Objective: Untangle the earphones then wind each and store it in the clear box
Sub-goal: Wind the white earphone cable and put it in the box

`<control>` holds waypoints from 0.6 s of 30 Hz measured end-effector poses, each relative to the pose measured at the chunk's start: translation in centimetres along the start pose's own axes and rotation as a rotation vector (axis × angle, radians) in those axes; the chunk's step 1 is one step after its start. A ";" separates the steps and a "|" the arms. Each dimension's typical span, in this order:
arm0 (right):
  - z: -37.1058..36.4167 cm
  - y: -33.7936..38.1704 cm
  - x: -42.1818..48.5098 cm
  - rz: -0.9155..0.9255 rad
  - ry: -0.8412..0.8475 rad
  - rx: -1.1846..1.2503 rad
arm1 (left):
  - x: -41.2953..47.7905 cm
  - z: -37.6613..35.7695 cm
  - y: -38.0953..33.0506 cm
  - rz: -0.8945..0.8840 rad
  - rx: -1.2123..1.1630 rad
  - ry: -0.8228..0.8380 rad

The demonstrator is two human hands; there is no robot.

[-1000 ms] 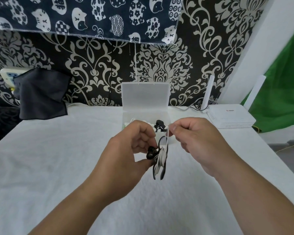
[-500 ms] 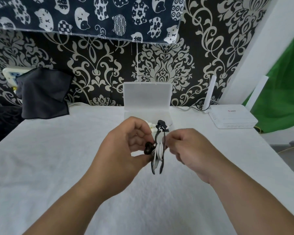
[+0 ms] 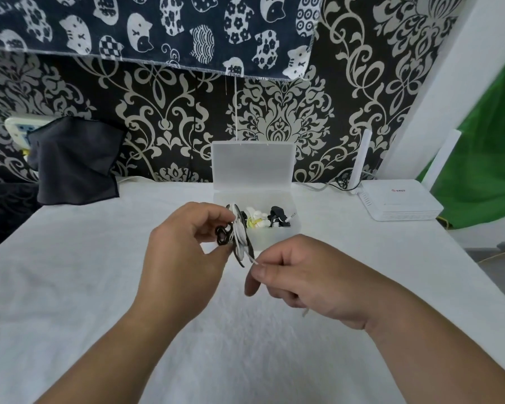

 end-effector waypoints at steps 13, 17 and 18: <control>5.2 1.7 -1.6 0.130 -0.430 -0.096 | -1.1 -3.6 -2.7 -0.202 0.058 0.340; 7.2 0.5 -1.4 0.083 -0.580 -0.075 | -1.3 -3.6 -2.4 -0.106 -0.096 0.305; 7.3 0.1 -1.2 0.075 -0.590 -0.041 | -1.2 -3.5 -2.4 -0.095 -0.124 0.294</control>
Point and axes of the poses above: each hand's wrist, its own x-axis towards the middle knuckle, its own z-axis out of the back of the hand, y = z × x, the point moved 9 cm from there along x, towards the middle knuckle, and after that the axes turned 15 degrees about -z, right-handed, at the moved point
